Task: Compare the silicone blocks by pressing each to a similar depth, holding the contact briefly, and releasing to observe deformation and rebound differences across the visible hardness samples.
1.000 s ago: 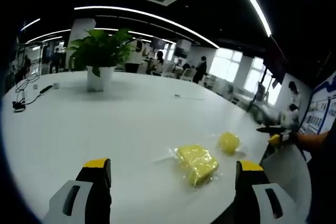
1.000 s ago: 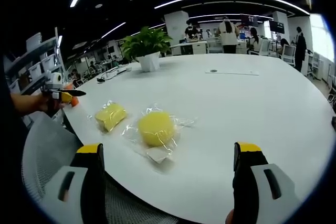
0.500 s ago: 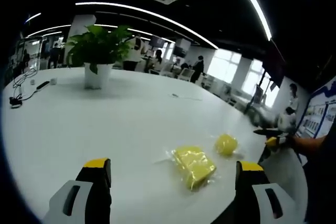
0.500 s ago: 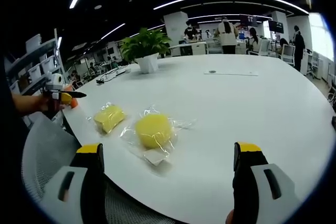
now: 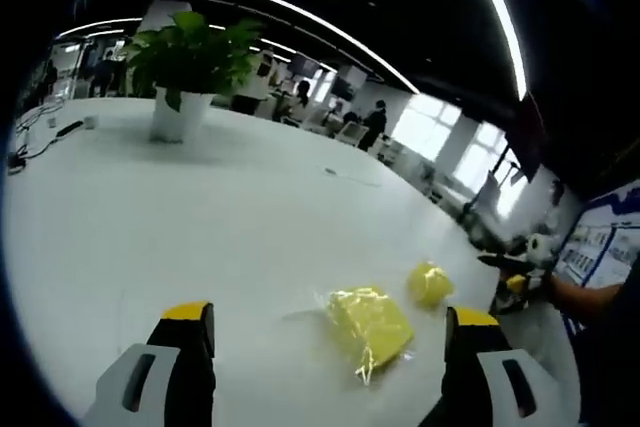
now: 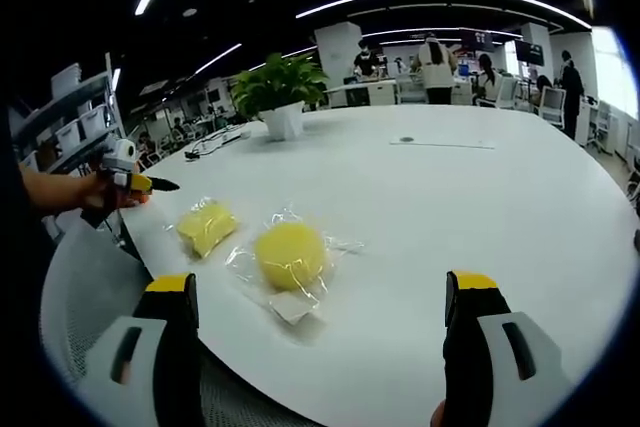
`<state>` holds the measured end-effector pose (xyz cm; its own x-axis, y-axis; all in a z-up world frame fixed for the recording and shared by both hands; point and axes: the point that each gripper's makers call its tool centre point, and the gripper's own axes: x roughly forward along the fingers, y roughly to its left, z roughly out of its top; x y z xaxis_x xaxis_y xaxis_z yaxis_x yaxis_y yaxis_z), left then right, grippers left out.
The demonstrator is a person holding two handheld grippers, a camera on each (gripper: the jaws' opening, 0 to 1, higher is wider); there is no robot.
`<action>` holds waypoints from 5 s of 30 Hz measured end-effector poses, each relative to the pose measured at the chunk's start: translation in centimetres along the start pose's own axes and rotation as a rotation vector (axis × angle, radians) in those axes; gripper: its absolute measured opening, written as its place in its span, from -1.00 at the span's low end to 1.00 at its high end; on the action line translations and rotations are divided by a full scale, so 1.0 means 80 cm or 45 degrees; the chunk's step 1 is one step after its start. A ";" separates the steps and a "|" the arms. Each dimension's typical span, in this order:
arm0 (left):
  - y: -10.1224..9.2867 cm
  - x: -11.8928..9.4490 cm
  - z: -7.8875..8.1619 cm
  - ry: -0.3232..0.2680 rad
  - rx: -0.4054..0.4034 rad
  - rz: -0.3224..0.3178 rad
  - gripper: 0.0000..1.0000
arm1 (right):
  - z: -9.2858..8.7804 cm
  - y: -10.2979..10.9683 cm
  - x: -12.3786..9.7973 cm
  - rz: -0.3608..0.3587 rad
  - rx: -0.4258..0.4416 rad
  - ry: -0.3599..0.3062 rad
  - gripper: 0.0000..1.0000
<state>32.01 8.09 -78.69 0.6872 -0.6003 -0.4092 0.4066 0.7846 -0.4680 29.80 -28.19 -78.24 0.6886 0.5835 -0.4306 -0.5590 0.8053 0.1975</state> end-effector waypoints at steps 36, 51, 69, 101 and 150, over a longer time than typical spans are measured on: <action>0.013 0.087 -0.040 0.090 -0.565 -0.183 -0.84 | -0.011 0.013 -0.020 -0.010 0.047 -0.029 0.93; -0.009 0.095 -0.038 0.138 -0.426 -0.213 -1.00 | -0.008 0.015 -0.028 -0.007 0.029 -0.035 0.93; -0.034 0.071 0.000 0.038 -0.518 -0.269 -1.00 | 0.009 0.023 -0.013 0.034 -0.009 -0.034 0.93; -0.132 0.038 0.134 -0.120 0.148 -0.304 -1.00 | 0.056 0.040 -0.011 0.110 0.001 -0.149 0.93; -0.321 -0.022 0.199 -0.279 0.183 -0.906 -1.00 | 0.214 0.221 0.037 0.971 0.005 -0.484 0.21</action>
<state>29.94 -8.53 -53.49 0.3274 -0.9365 0.1254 0.8608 0.2409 -0.4484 29.86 -10.41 -60.94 0.2328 0.9614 0.1466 -0.9318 0.1773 0.3167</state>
